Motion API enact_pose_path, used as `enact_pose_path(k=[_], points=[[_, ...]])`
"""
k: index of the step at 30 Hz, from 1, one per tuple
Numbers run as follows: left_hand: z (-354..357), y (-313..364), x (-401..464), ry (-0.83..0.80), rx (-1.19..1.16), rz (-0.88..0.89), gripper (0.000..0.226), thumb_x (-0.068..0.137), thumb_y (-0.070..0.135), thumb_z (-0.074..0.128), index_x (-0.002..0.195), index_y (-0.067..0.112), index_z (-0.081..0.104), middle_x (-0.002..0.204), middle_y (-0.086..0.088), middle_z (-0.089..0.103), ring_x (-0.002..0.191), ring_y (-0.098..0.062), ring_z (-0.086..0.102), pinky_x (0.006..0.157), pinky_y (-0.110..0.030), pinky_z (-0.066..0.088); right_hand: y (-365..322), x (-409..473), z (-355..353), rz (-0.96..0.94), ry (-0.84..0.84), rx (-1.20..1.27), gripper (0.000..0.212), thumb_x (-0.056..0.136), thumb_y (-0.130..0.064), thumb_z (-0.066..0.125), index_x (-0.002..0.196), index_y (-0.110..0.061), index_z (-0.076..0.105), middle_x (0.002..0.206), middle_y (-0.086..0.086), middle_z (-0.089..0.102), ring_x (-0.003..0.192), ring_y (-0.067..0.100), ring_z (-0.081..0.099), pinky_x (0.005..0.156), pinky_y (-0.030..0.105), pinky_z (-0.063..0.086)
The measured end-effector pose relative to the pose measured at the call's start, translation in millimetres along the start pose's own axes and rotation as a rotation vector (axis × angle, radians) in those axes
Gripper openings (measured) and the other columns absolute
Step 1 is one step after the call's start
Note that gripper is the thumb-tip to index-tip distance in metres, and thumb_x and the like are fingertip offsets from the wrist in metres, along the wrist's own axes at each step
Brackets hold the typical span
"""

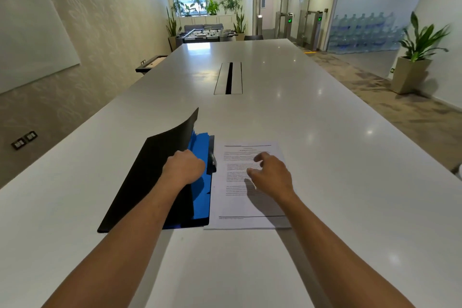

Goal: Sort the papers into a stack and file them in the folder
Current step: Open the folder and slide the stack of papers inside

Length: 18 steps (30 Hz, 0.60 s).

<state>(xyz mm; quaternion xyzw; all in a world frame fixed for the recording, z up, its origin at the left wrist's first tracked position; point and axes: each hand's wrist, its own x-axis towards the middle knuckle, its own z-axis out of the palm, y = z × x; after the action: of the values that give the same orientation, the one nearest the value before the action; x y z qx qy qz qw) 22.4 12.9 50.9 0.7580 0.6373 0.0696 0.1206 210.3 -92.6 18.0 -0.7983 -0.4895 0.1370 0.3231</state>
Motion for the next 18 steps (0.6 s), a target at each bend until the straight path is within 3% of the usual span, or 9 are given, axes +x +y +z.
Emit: enact_pose_path(k=[4,7,13,18], points=[[21,6,2,-0.094,0.195,0.039,0.06,0.069,0.073,0.064,0.077,0.015,0.048,0.08,-0.003,0.056,0.064,-0.014,0.055,0.055,-0.026,0.046,20,-2,-14,0.131,0.056,-0.109,0.055,0.082,-0.045,0.062,0.129,-0.018,0.051,0.125,0.012,0.058,0.117,0.032,0.051,0.091,0.042,0.046],[26,7,3,-0.104,0.244,0.052,0.064,0.061,0.074,0.07,0.072,0.018,0.042,0.075,-0.001,0.054,0.062,-0.012,0.055,0.053,-0.025,0.045,30,-2,-24,0.204,0.026,-0.137,0.06,0.083,-0.048,0.061,0.131,-0.015,0.046,0.127,0.012,0.057,0.116,0.033,0.052,0.089,0.042,0.046],[29,9,2,-0.088,0.273,0.065,0.063,0.062,0.073,0.07,0.073,0.018,0.041,0.074,-0.001,0.051,0.061,-0.012,0.054,0.046,-0.024,0.039,32,-3,-23,0.253,-0.064,-0.145,0.049,0.081,-0.038,0.06,0.122,-0.014,0.047,0.117,0.01,0.061,0.106,0.032,0.055,0.074,0.034,0.042],[27,10,1,-0.093,0.275,0.069,0.065,0.062,0.074,0.07,0.084,0.017,0.046,0.074,-0.001,0.049,0.061,-0.012,0.052,0.045,-0.024,0.037,32,4,-31,0.371,-0.038,0.063,0.034,0.081,-0.029,0.06,0.106,-0.008,0.052,0.11,0.013,0.063,0.094,0.032,0.06,0.071,0.034,0.045]])
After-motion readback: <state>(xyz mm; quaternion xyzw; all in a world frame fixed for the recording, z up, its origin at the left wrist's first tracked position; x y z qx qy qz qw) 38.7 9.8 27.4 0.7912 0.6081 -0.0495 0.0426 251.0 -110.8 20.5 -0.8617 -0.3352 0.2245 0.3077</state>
